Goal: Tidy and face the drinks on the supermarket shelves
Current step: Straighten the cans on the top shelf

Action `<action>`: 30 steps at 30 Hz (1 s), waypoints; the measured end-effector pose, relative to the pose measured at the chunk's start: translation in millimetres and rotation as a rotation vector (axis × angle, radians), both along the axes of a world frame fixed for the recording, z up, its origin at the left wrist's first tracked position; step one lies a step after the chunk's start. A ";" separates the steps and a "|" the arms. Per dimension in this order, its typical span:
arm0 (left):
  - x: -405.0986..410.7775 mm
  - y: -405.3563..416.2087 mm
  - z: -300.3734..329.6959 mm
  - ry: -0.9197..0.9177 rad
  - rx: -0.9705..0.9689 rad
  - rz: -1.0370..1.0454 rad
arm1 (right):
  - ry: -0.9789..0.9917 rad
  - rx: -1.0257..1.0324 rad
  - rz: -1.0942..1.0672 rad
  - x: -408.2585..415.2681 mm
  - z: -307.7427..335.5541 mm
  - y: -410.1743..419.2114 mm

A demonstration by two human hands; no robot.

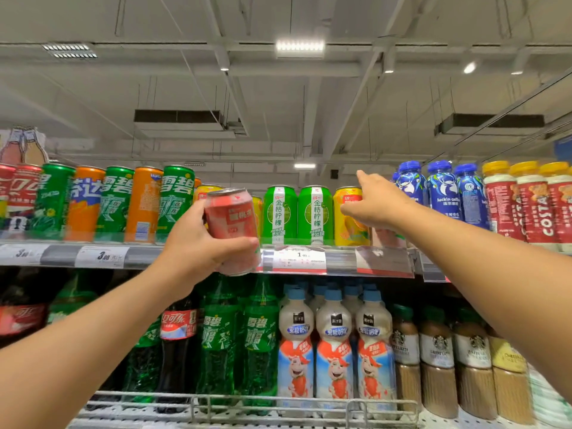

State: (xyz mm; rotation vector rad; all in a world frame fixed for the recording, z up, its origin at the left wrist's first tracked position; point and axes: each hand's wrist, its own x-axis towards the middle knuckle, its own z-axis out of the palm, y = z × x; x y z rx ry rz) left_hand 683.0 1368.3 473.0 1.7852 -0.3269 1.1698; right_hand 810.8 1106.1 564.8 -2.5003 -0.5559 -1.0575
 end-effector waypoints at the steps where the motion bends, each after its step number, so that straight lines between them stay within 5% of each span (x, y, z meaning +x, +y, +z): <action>1: -1.9 3.2 -3.6 0.013 -0.010 -0.009 | 0.008 -0.028 -0.021 1.1 1.0 2.0; 21: 3.4 29.1 -22.8 0.123 -0.047 -0.012 | 0.025 0.283 0.156 -4.3 -4.8 -4.0; 30: -3.5 40.5 -24.0 0.115 -0.012 0.023 | -0.151 0.319 0.230 -37.1 5.2 -9.8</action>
